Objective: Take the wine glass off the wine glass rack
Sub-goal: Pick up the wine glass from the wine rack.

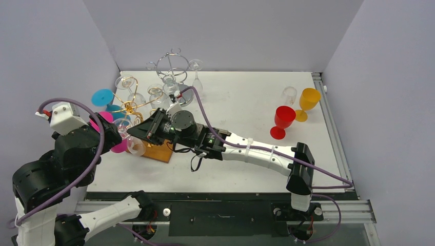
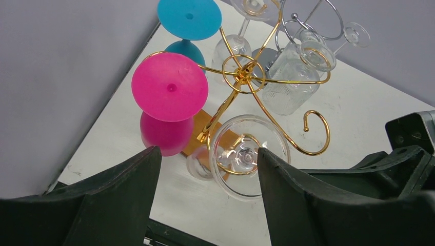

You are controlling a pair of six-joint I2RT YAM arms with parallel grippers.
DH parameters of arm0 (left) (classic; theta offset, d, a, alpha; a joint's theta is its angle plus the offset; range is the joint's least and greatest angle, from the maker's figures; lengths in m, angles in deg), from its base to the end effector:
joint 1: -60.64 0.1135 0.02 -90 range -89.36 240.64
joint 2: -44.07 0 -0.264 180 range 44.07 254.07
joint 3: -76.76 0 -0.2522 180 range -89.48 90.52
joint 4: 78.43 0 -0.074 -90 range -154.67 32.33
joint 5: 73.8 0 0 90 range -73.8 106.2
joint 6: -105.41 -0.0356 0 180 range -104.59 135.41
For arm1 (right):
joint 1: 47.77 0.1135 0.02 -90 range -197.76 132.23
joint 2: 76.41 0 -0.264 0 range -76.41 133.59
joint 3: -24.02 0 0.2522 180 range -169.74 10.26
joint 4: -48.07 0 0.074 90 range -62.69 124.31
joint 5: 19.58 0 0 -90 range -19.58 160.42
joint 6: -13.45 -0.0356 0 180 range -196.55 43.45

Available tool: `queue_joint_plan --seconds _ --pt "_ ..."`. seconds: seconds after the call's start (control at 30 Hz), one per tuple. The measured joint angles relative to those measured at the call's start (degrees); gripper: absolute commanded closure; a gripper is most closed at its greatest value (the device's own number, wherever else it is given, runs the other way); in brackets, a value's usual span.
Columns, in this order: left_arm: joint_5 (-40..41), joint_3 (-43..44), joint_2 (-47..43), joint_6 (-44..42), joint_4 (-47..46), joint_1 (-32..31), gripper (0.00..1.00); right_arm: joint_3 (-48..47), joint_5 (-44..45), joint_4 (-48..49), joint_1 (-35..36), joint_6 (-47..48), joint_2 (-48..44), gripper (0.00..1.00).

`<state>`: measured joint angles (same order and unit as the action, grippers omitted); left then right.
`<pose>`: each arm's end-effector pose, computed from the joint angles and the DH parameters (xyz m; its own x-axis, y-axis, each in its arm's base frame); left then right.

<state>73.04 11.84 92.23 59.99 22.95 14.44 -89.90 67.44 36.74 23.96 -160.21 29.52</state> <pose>0.0352 0.0063 0.4893 -0.2207 -0.3245 -0.9198 -0.3340 0.9112 -0.2413 0.1398 0.4294 0.3960 -0.9607 0.2561 -0.1072 -0.0884 0.0841 0.9925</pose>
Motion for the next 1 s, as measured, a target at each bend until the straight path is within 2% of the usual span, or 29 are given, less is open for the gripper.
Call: queue_joint_plan --seconds 1.0 --pt "-0.07 1.07 0.13 -1.42 -0.87 0.00 0.33 -5.86 -0.83 -2.60 -0.07 0.02 4.55 1.00"
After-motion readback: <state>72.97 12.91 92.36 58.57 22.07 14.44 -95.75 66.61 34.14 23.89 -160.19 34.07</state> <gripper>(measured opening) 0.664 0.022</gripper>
